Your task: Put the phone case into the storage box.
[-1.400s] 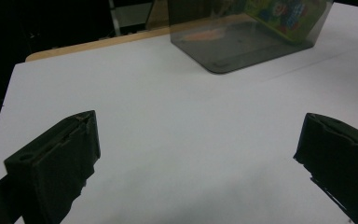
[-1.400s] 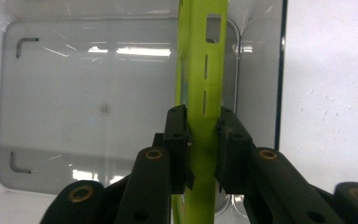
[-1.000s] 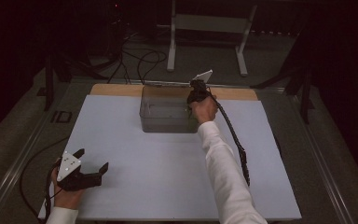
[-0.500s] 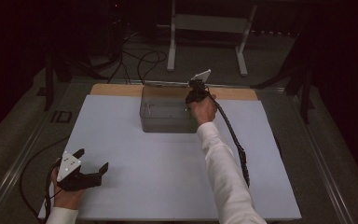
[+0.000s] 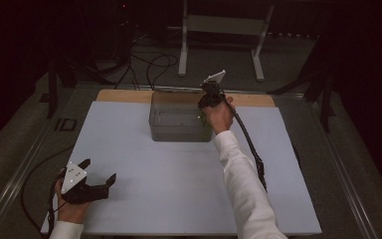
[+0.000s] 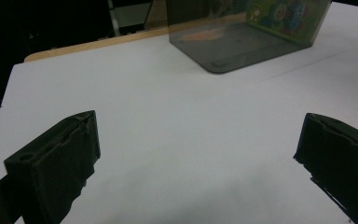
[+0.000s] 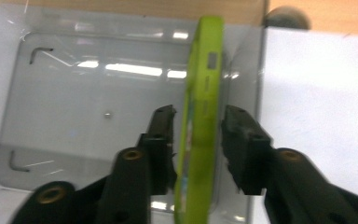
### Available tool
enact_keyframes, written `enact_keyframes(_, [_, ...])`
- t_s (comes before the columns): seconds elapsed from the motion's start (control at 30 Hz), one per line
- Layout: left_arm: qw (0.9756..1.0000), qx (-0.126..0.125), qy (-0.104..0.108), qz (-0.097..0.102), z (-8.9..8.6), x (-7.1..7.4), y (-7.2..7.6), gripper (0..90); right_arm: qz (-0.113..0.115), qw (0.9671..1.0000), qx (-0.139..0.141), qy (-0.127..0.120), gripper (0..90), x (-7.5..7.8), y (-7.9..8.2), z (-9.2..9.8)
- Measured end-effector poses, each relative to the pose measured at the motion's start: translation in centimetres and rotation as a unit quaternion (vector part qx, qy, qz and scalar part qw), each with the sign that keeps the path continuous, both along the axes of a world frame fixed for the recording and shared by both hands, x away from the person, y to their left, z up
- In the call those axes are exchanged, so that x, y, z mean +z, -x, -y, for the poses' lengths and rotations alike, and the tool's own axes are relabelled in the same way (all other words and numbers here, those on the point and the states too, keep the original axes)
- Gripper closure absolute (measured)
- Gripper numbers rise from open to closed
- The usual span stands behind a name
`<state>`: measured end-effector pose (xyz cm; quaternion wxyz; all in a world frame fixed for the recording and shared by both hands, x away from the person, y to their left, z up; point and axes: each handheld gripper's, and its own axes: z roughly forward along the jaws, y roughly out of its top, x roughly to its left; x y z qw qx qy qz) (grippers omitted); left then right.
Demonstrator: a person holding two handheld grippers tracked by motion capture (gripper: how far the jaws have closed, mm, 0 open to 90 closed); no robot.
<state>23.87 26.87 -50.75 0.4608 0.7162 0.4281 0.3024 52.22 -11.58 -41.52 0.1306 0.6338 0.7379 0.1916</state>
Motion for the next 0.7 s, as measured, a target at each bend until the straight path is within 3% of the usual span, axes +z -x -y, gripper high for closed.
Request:
enact_keyframes(0.03, [1.0, -0.001, 0.0, 0.0, 0.1, 0.0, 0.0, 0.0, 0.015, 0.9999, 0.003, 0.008, 62.4, 0.5, 0.4, 0.3])
enact_keyframes(0.37, [1.0, -0.001, -0.001, 0.001, 0.2, -0.1, 0.0, 0.0, 0.048, 0.9988, 0.012, -0.002, 53.8, 2.0, 1.6, 1.6])
enact_keyframes(0.7, [1.0, -0.002, -0.003, -0.001, 0.2, -0.1, -0.1, 0.0, 0.09, 0.9934, 0.069, -0.015, 31.8, 3.0, 3.4, 2.2])
